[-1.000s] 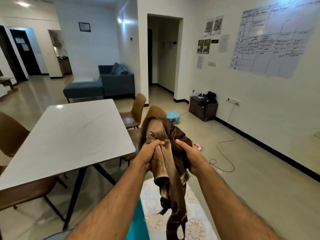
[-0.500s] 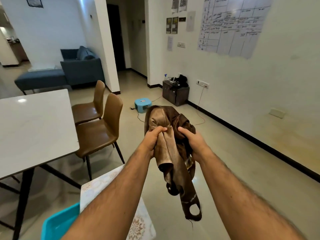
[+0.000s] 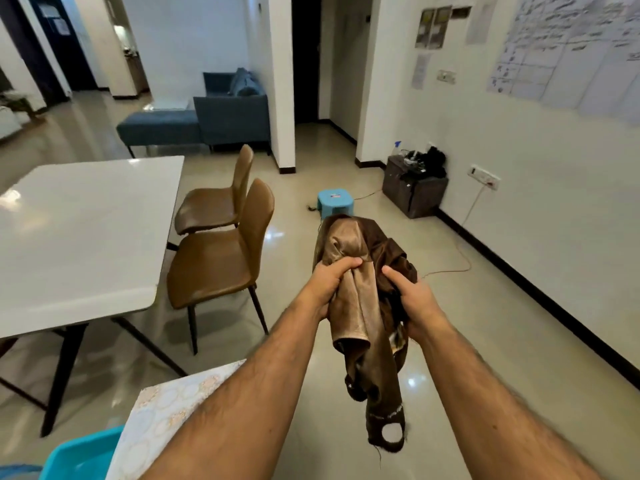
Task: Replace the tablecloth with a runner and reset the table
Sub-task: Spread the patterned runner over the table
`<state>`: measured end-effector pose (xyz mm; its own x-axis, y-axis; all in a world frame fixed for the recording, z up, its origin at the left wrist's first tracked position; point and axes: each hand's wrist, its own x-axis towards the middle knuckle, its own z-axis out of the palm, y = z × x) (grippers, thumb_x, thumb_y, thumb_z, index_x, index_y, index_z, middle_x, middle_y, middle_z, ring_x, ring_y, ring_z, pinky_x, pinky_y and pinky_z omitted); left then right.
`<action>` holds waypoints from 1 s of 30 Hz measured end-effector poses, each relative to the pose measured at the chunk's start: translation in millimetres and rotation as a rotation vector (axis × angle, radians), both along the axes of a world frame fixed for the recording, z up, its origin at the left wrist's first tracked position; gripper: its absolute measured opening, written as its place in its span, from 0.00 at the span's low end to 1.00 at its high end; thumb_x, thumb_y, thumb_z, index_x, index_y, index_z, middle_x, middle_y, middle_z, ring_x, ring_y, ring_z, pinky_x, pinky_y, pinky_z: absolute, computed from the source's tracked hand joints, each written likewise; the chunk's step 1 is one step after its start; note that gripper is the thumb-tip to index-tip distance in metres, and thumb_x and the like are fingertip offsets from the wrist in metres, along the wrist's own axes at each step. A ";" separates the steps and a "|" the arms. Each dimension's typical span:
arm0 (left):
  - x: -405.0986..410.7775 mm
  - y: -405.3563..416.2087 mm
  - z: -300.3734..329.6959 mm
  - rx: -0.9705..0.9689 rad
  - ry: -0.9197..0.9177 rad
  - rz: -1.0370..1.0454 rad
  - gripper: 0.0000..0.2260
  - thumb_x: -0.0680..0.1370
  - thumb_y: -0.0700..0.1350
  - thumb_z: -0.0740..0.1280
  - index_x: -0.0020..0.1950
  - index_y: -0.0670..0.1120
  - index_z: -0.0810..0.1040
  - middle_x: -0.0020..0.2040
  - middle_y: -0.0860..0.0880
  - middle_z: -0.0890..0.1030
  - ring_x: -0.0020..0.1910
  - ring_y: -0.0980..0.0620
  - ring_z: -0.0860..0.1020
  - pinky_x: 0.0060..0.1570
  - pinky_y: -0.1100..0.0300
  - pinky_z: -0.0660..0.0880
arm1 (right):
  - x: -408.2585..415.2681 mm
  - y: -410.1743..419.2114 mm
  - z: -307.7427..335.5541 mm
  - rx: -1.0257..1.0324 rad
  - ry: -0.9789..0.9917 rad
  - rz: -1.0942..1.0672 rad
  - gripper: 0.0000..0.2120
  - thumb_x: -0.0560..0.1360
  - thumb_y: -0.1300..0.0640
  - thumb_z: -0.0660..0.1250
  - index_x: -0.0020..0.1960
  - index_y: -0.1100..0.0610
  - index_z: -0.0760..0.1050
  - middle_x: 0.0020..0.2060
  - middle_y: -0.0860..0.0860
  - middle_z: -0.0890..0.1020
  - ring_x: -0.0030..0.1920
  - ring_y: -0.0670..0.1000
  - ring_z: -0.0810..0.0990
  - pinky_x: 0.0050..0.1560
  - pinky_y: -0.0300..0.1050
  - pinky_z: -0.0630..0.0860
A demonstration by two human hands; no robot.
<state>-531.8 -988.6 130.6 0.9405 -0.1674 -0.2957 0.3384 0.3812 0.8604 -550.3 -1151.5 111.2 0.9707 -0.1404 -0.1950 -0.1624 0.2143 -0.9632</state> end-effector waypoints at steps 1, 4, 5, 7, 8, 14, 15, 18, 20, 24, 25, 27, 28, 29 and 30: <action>13.4 1.8 0.5 0.007 -0.008 0.019 0.13 0.75 0.41 0.71 0.57 0.37 0.80 0.41 0.42 0.83 0.36 0.48 0.83 0.38 0.58 0.80 | 15.3 1.5 1.3 0.005 -0.007 0.019 0.17 0.73 0.53 0.73 0.60 0.57 0.80 0.50 0.57 0.86 0.52 0.58 0.84 0.57 0.57 0.79; 50.3 9.3 -3.3 0.013 -0.017 0.092 0.16 0.73 0.43 0.73 0.59 0.38 0.80 0.45 0.41 0.84 0.42 0.46 0.83 0.44 0.54 0.79 | 65.7 9.9 -2.1 -0.008 0.002 0.078 0.21 0.70 0.46 0.76 0.59 0.53 0.81 0.54 0.57 0.84 0.53 0.57 0.84 0.57 0.55 0.80; 63.9 13.0 -5.8 0.004 -0.016 0.130 0.17 0.72 0.44 0.74 0.59 0.38 0.80 0.45 0.41 0.84 0.43 0.45 0.83 0.45 0.53 0.79 | 83.9 13.5 -3.6 -0.004 -0.001 0.116 0.20 0.70 0.47 0.76 0.59 0.54 0.81 0.54 0.56 0.84 0.53 0.57 0.84 0.57 0.54 0.80; 87.4 22.0 -9.6 -0.004 -0.024 0.195 0.17 0.73 0.43 0.73 0.59 0.38 0.80 0.44 0.42 0.84 0.42 0.45 0.83 0.44 0.54 0.79 | 114.3 20.3 -3.5 0.010 -0.030 0.202 0.16 0.74 0.53 0.73 0.59 0.57 0.80 0.51 0.55 0.86 0.52 0.56 0.84 0.56 0.53 0.80; 99.9 24.9 -9.4 -0.002 -0.039 0.234 0.16 0.74 0.43 0.73 0.59 0.38 0.80 0.43 0.42 0.84 0.41 0.46 0.83 0.43 0.55 0.79 | 133.3 23.8 -2.5 0.017 -0.038 0.251 0.15 0.74 0.54 0.72 0.59 0.58 0.80 0.50 0.56 0.86 0.52 0.56 0.85 0.55 0.53 0.80; 149.9 43.4 -0.5 0.045 -0.059 0.464 0.16 0.74 0.44 0.73 0.59 0.39 0.81 0.45 0.42 0.85 0.43 0.46 0.83 0.51 0.52 0.80 | 227.2 58.2 0.9 0.041 -0.041 0.497 0.15 0.75 0.55 0.71 0.60 0.59 0.81 0.50 0.59 0.85 0.51 0.59 0.85 0.56 0.58 0.80; 155.8 52.6 2.2 0.056 -0.060 0.515 0.17 0.73 0.45 0.74 0.59 0.40 0.81 0.46 0.42 0.85 0.44 0.46 0.84 0.51 0.51 0.80 | 239.9 69.4 4.0 0.044 -0.040 0.551 0.15 0.75 0.55 0.71 0.60 0.58 0.80 0.51 0.59 0.85 0.52 0.60 0.84 0.56 0.58 0.80; 173.6 88.0 8.2 0.092 -0.069 0.652 0.18 0.70 0.47 0.76 0.57 0.42 0.81 0.48 0.42 0.85 0.47 0.45 0.84 0.50 0.52 0.80 | 274.0 110.6 14.6 0.061 -0.078 0.677 0.14 0.76 0.55 0.71 0.61 0.57 0.80 0.51 0.58 0.85 0.51 0.59 0.85 0.53 0.55 0.80; 188.7 115.7 9.2 0.119 -0.066 0.730 0.16 0.71 0.47 0.76 0.56 0.43 0.82 0.47 0.42 0.85 0.47 0.46 0.84 0.52 0.51 0.80 | 296.3 143.9 16.5 0.075 -0.095 0.751 0.15 0.76 0.55 0.71 0.61 0.58 0.79 0.51 0.58 0.85 0.51 0.58 0.85 0.53 0.55 0.81; 218.3 171.5 13.0 0.166 -0.040 0.840 0.09 0.74 0.47 0.73 0.51 0.44 0.82 0.41 0.46 0.84 0.40 0.50 0.83 0.41 0.59 0.80 | 340.2 212.3 15.5 0.130 -0.095 0.872 0.16 0.75 0.55 0.71 0.61 0.58 0.79 0.53 0.58 0.85 0.54 0.59 0.84 0.58 0.59 0.79; 227.3 186.5 13.5 0.171 -0.034 0.872 0.11 0.74 0.47 0.73 0.53 0.44 0.82 0.42 0.45 0.84 0.41 0.49 0.83 0.42 0.59 0.79 | 352.3 230.0 15.6 0.139 -0.090 0.902 0.16 0.75 0.56 0.71 0.62 0.57 0.79 0.53 0.58 0.85 0.54 0.59 0.84 0.59 0.59 0.78; 242.0 212.4 13.3 0.170 -0.031 0.915 0.14 0.73 0.47 0.74 0.56 0.43 0.81 0.46 0.43 0.84 0.44 0.47 0.83 0.44 0.56 0.79 | 369.8 259.7 17.7 0.145 -0.080 0.954 0.16 0.76 0.56 0.71 0.63 0.57 0.78 0.53 0.58 0.85 0.54 0.59 0.84 0.59 0.59 0.78; 251.6 225.7 15.1 0.171 -0.022 0.942 0.15 0.73 0.47 0.74 0.57 0.42 0.81 0.47 0.42 0.84 0.44 0.46 0.83 0.45 0.55 0.79 | 381.1 274.7 19.8 0.157 -0.065 0.971 0.16 0.76 0.57 0.71 0.62 0.58 0.78 0.53 0.58 0.85 0.54 0.59 0.84 0.59 0.59 0.78; 261.7 239.5 17.6 0.173 -0.019 0.967 0.15 0.73 0.47 0.74 0.57 0.42 0.81 0.48 0.41 0.84 0.45 0.46 0.82 0.45 0.54 0.79 | 393.4 289.9 22.5 0.174 -0.054 0.983 0.15 0.76 0.58 0.71 0.62 0.59 0.78 0.52 0.58 0.85 0.53 0.59 0.84 0.58 0.59 0.79; 269.8 249.6 22.1 0.172 -0.020 0.987 0.15 0.73 0.47 0.74 0.57 0.42 0.81 0.48 0.41 0.83 0.46 0.45 0.82 0.46 0.54 0.79 | 403.6 303.5 26.3 0.181 -0.045 0.989 0.16 0.76 0.58 0.71 0.62 0.59 0.78 0.52 0.59 0.85 0.53 0.59 0.84 0.58 0.59 0.79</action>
